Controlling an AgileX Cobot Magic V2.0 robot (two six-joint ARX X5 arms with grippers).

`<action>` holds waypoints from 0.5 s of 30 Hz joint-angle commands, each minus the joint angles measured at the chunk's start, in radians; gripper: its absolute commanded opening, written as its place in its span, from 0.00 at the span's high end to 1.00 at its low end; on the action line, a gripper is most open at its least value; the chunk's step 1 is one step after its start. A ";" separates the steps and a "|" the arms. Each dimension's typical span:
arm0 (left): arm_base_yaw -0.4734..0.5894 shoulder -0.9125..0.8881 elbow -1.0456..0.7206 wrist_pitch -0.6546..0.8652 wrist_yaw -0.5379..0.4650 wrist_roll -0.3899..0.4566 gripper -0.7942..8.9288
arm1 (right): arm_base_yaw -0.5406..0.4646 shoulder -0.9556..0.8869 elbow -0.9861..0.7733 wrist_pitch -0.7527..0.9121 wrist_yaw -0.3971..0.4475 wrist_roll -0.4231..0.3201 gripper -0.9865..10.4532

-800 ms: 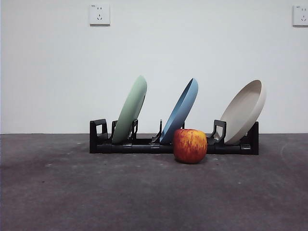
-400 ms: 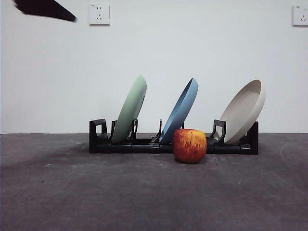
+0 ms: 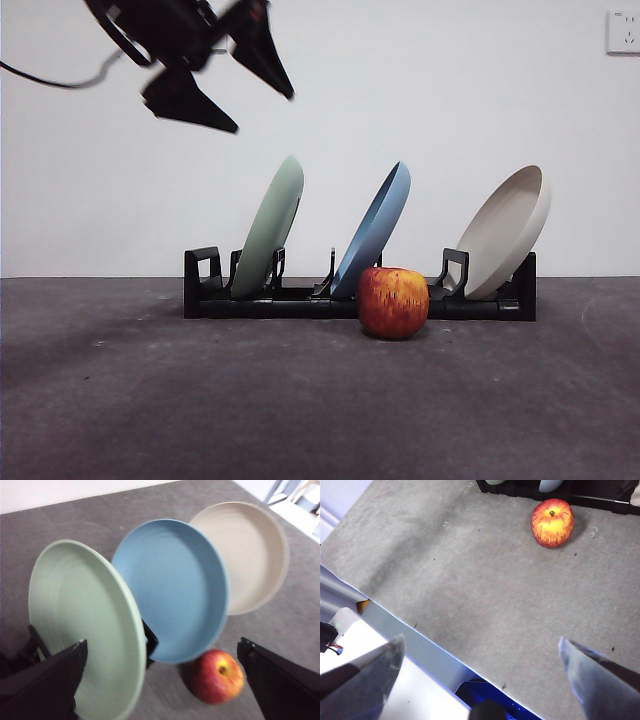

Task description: Take the green plate from the plate rack,put the plate on the table,take the apple from the table,put the apple in the plate

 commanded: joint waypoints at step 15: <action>-0.027 0.233 0.062 0.089 -0.074 -0.027 0.41 | 0.002 0.014 0.002 0.007 -0.001 0.006 0.36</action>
